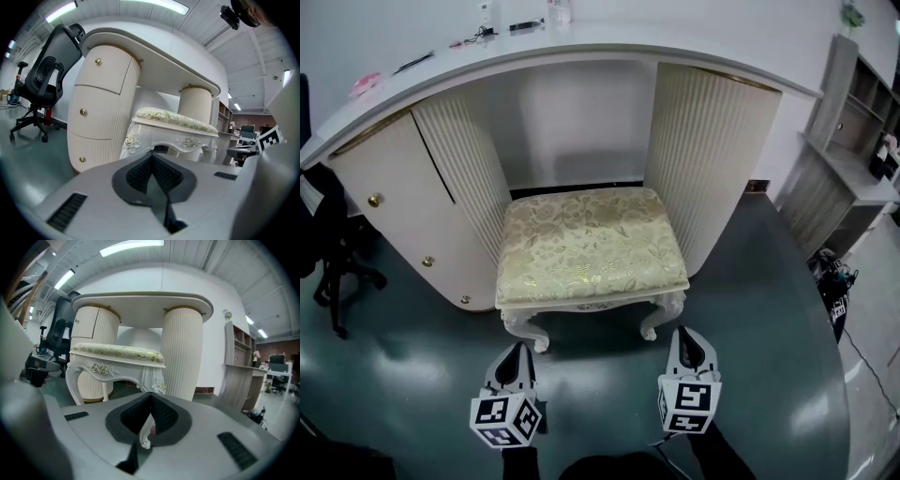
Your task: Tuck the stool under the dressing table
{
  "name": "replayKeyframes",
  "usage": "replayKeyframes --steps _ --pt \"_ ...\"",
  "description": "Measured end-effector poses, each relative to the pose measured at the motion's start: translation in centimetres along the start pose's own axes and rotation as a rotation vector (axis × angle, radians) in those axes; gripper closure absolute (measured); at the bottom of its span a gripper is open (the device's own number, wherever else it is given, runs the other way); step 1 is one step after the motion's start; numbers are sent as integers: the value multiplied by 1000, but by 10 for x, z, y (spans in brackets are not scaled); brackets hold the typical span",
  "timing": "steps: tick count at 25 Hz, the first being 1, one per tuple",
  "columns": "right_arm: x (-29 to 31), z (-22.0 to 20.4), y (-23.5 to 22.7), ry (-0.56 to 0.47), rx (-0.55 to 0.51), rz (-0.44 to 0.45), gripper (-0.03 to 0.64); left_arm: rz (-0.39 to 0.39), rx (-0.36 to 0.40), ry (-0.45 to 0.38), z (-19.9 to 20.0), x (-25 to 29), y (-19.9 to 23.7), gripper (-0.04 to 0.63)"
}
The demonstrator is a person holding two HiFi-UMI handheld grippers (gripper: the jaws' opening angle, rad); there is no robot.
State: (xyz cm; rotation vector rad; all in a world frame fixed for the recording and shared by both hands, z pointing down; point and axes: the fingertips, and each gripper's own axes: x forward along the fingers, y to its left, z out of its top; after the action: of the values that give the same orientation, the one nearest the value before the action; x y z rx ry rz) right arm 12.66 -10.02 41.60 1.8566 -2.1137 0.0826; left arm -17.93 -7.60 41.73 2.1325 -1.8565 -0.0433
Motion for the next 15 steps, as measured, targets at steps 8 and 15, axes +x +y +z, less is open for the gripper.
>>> replayKeyframes --steps 8,15 --pt "-49 -18 9 43 0 32 612 -28 4 16 -2 -43 -20 588" --pt "-84 -23 6 60 6 59 612 -39 7 37 -5 -79 -33 588"
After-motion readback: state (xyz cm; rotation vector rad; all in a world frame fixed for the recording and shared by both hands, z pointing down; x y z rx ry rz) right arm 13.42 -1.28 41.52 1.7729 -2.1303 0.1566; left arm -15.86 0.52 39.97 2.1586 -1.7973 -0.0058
